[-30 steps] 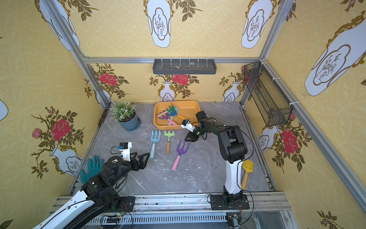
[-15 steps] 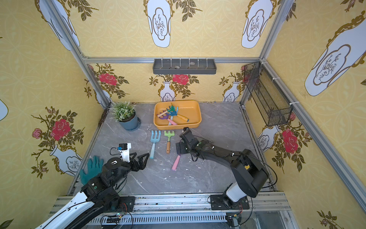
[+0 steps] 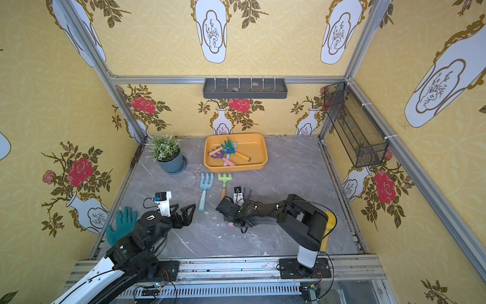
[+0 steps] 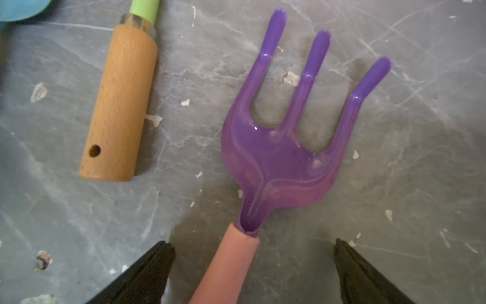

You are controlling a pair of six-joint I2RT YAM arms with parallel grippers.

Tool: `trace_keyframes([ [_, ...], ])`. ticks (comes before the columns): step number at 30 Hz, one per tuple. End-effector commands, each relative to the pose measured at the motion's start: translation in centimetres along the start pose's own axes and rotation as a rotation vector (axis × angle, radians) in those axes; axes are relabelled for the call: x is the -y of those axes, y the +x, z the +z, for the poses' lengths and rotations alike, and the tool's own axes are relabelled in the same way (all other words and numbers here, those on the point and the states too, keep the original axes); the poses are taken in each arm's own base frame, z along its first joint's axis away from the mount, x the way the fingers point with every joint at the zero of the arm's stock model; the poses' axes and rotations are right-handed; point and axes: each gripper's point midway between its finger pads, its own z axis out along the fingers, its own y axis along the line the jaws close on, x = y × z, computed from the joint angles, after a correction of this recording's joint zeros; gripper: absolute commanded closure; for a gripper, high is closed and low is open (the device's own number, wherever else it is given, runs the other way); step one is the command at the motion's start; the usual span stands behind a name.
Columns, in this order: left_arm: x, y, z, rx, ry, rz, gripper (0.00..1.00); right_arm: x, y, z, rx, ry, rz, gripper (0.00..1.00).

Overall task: Take the hand rake out of the storage box
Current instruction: Place the rake at the center of the board.

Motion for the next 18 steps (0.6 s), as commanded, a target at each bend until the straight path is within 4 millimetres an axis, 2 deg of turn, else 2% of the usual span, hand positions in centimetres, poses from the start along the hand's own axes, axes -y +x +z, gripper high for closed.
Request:
trace_keyframes([
  [1,-0.6,0.2,0.0,0.001,-0.023,-0.005,0.00,-0.8,0.2,0.4,-0.020,-0.059,0.008,0.48],
  [2,-0.6,0.3,0.0,0.001,-0.024,-0.005,0.00,-1.0,0.3,0.5,-0.024,-0.071,0.006,0.58],
  [4,-0.6,0.2,0.0,0.001,-0.027,-0.005,0.00,-1.0,0.6,0.6,-0.033,-0.075,-0.010,0.70],
  [8,-0.7,0.3,0.0,0.002,-0.027,-0.010,0.00,-0.3,0.6,0.4,-0.027,-0.075,-0.002,0.81],
  [11,-0.9,0.4,-0.1,0.007,-0.033,-0.016,0.00,0.5,0.5,0.9,-0.047,-0.076,0.009,0.90],
  [15,-1.1,0.4,-0.2,0.011,-0.037,-0.020,0.00,1.8,-0.6,1.7,-0.053,-0.057,0.034,0.93],
  [18,-1.2,0.4,-0.2,0.015,-0.038,-0.020,0.00,2.9,-2.6,1.9,-0.029,-0.064,0.058,0.98],
])
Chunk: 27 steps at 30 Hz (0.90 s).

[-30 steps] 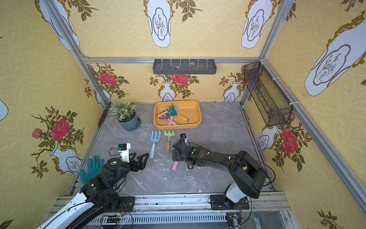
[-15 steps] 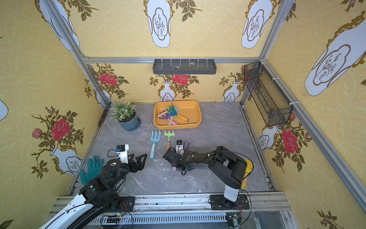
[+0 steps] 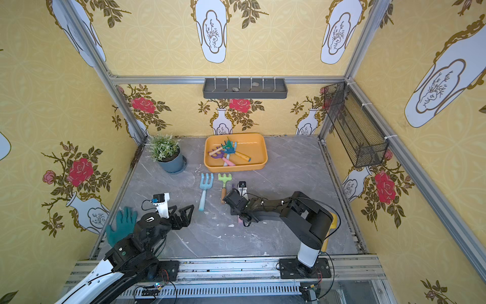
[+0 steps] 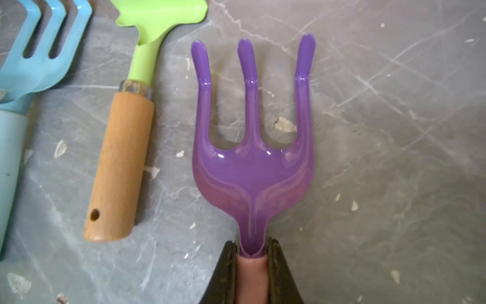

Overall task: Take the hand rake out of the storage box
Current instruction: Place the rake at the center of the board.

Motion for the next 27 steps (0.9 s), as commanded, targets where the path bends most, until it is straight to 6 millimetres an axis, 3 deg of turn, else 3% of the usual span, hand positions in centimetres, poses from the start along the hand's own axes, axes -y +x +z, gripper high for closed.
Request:
trace_keyframes([
  [1,-0.3,0.1,0.2,0.005,-0.013,0.001,0.00,1.4,-0.8,0.3,-0.027,-0.003,-0.022,0.99],
  [6,-0.5,0.3,0.3,-0.004,-0.026,0.006,0.00,0.4,-3.1,1.5,-0.025,-0.042,-0.058,1.00],
  [17,-0.5,0.5,0.7,-0.016,-0.028,0.012,0.00,0.6,-4.1,3.7,-0.030,-0.043,-0.050,0.97],
  [23,-0.5,0.7,0.9,-0.019,-0.028,0.014,0.00,1.1,-4.6,3.9,-0.016,-0.021,-0.048,0.90],
  [27,-0.4,0.8,1.1,-0.022,-0.025,0.017,0.00,0.8,-4.7,4.0,-0.019,-0.031,-0.043,0.76],
])
